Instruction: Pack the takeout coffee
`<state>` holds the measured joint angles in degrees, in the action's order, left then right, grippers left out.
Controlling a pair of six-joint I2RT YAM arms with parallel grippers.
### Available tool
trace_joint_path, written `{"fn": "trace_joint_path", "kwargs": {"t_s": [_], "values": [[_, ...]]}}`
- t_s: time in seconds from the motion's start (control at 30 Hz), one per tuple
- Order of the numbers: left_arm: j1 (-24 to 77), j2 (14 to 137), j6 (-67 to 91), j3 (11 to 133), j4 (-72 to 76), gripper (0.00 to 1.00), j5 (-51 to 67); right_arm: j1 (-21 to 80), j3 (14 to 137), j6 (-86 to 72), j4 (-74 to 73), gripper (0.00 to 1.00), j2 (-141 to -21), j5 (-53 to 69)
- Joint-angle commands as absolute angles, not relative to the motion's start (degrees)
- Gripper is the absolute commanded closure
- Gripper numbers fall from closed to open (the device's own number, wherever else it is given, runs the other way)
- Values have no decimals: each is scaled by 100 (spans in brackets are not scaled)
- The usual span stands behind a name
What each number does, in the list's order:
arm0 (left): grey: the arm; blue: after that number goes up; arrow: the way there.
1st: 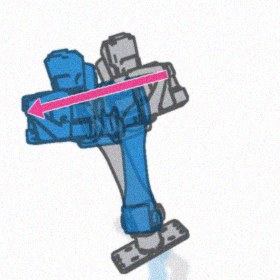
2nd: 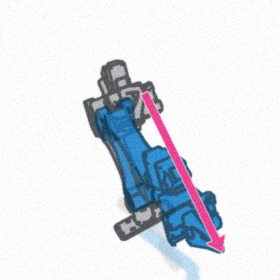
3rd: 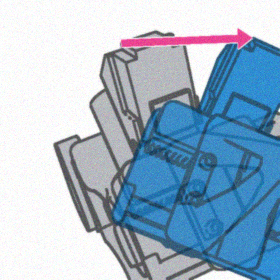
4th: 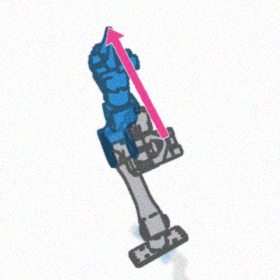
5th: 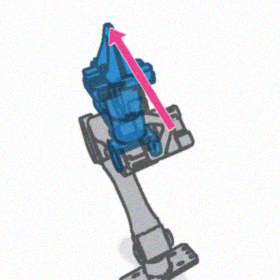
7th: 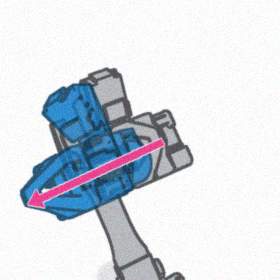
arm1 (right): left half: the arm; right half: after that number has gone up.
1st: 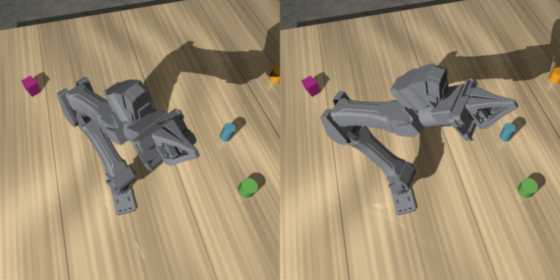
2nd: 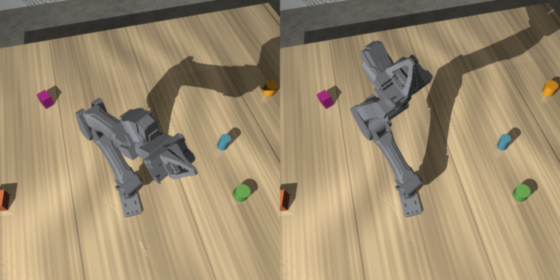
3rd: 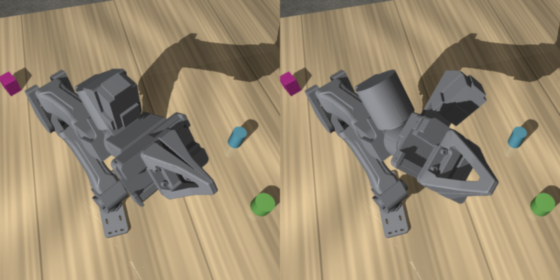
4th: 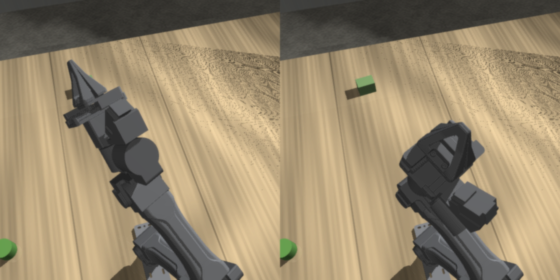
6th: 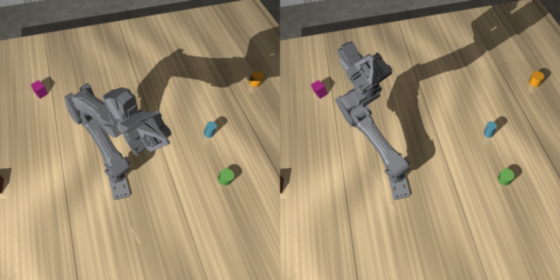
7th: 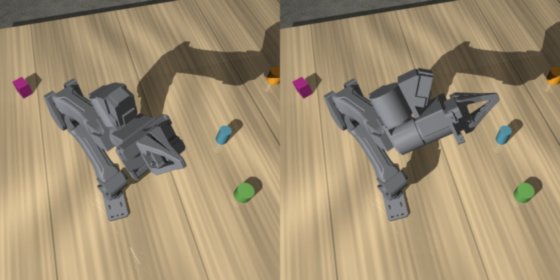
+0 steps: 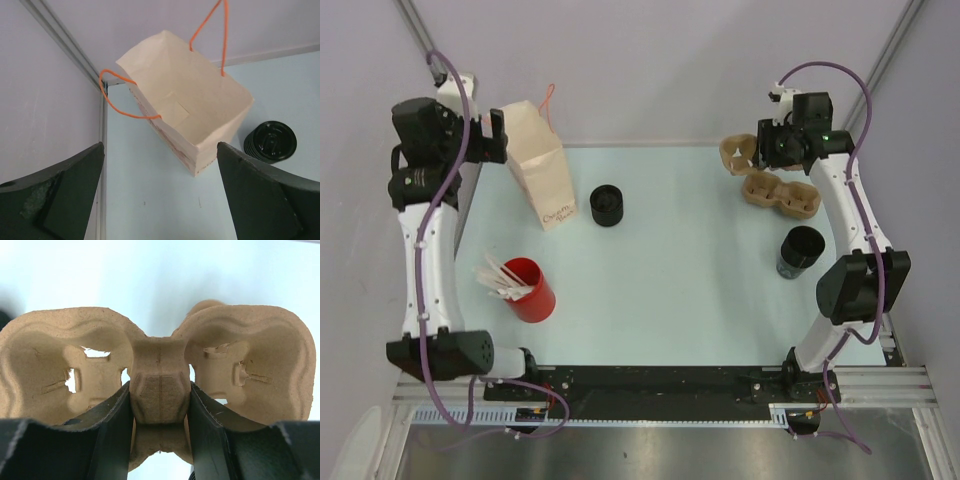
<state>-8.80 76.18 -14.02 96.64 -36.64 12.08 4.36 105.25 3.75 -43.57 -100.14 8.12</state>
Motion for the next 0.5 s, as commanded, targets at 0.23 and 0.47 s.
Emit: {"fn": "trace_joint_path", "kwargs": {"t_s": [0.23, 0.47], "values": [[-1099, 9843, -159, 11592, -5185, 1, 1055, 422, 10310, 554, -4588, 73, -9563, 1573], [-1099, 10450, 176, 11777, -5071, 1, 1072, 413, 9976, 615, -4465, 73, -9483, 1652]]}}
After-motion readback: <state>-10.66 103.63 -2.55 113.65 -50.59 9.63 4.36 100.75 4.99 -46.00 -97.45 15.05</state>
